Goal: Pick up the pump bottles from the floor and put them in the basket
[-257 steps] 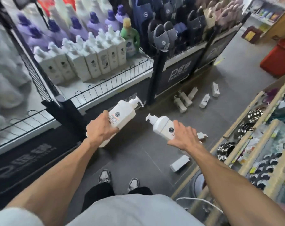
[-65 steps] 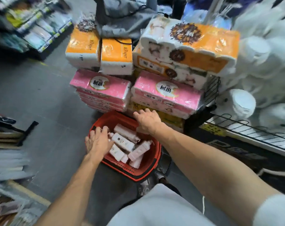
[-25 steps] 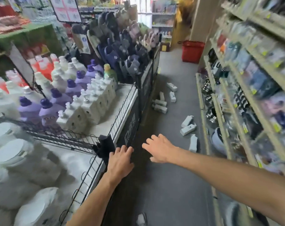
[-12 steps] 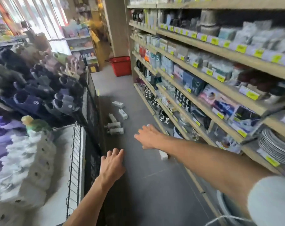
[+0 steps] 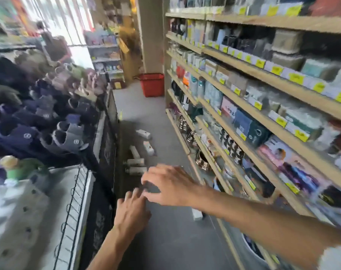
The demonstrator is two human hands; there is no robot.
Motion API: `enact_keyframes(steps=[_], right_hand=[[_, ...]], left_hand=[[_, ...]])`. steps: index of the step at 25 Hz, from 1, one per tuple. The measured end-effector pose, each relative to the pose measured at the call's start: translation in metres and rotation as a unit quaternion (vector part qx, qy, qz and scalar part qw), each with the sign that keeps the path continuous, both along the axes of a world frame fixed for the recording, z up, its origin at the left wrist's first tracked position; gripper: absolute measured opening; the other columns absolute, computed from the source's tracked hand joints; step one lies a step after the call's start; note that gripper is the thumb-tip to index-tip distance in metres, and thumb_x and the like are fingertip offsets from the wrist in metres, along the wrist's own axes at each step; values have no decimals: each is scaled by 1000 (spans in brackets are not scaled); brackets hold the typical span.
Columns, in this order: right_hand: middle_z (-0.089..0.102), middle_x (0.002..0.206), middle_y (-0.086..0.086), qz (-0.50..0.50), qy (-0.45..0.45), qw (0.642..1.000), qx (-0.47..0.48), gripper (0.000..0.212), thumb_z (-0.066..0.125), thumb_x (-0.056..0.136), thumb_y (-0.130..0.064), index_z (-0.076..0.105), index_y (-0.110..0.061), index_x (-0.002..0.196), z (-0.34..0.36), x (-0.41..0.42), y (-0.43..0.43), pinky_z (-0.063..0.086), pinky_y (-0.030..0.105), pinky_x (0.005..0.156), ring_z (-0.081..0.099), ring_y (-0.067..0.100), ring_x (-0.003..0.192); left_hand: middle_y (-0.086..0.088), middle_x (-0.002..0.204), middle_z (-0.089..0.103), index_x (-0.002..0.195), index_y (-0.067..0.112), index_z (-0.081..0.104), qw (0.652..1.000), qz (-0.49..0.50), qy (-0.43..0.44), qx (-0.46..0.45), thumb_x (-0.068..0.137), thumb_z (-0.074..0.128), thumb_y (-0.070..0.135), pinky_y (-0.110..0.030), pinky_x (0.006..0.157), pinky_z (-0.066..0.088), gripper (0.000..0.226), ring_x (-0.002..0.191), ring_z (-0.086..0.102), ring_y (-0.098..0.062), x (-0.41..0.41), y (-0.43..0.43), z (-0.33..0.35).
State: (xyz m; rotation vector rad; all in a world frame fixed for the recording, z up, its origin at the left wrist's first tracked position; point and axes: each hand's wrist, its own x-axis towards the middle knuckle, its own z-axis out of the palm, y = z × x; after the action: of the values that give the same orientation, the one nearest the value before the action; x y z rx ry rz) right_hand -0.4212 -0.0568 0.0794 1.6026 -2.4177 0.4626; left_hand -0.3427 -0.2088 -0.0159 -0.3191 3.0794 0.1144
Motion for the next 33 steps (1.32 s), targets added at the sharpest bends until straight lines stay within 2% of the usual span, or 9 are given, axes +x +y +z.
enact_keyframes(steps=[2,5,9,12,16,21,25,29,33], right_hand=[[64,96,-9,-52,-69,996,-4,31,59,85,-54,62,-29,103,-33,-25,24,49,34,71,59,18,93],[63,93,-11,-111,-120,986,22,30,59,83,-56,60,-31,100,-76,-71,43,43,27,70,62,15,91],[62,105,-13,-142,-159,970,112,33,52,84,-58,59,-33,104,-115,-118,61,44,32,77,61,14,101],[62,109,-13,-141,-147,966,159,42,42,83,-60,61,-31,107,-131,-155,67,46,33,85,59,16,105],[55,123,-8,-157,-134,949,240,34,52,93,-52,54,-29,118,-144,-224,45,42,37,99,49,17,117],[50,126,-6,-178,-122,932,293,37,55,94,-48,51,-27,124,-147,-274,16,39,39,105,45,18,121],[49,128,-7,-206,-135,926,287,38,55,95,-49,51,-27,125,-141,-305,11,40,41,107,44,16,120],[48,137,-6,-236,-163,919,269,37,56,94,-49,53,-27,124,-147,-325,5,38,43,112,46,21,127],[46,134,-10,-248,-176,918,255,36,55,93,-50,52,-30,122,-157,-354,9,40,39,108,44,14,120]], left_hand=[[5,136,44,144,33,38,999,28,-18,17,83,61,47,-41,97,42,67,128,45,-23,-20,-15,-13],[6,133,47,142,35,41,997,51,-41,28,83,60,50,-42,94,43,63,124,47,-23,-48,-30,-30],[5,134,45,142,33,39,995,46,-82,44,86,58,45,-41,95,42,61,124,45,-24,-90,-30,-48],[5,135,43,142,34,37,993,31,-103,51,84,60,42,-40,96,39,62,125,44,-23,-131,-34,-65],[2,135,44,140,33,38,994,-19,-106,27,82,63,36,-40,94,37,64,125,44,-24,-200,-54,-80],[1,134,45,140,32,40,994,-40,-96,40,83,65,39,-40,97,37,62,125,44,-24,-277,-89,-72],[-1,136,46,140,32,41,993,-61,-95,47,83,67,40,-41,97,37,63,126,44,-26,-326,-118,-70],[-2,135,45,138,31,41,988,-98,-112,48,83,67,39,-42,97,38,61,125,44,-26,-375,-127,-79],[-2,137,45,139,31,40,982,-127,-134,49,84,66,38,-42,98,39,61,125,44,-26,-414,-117,-90]])
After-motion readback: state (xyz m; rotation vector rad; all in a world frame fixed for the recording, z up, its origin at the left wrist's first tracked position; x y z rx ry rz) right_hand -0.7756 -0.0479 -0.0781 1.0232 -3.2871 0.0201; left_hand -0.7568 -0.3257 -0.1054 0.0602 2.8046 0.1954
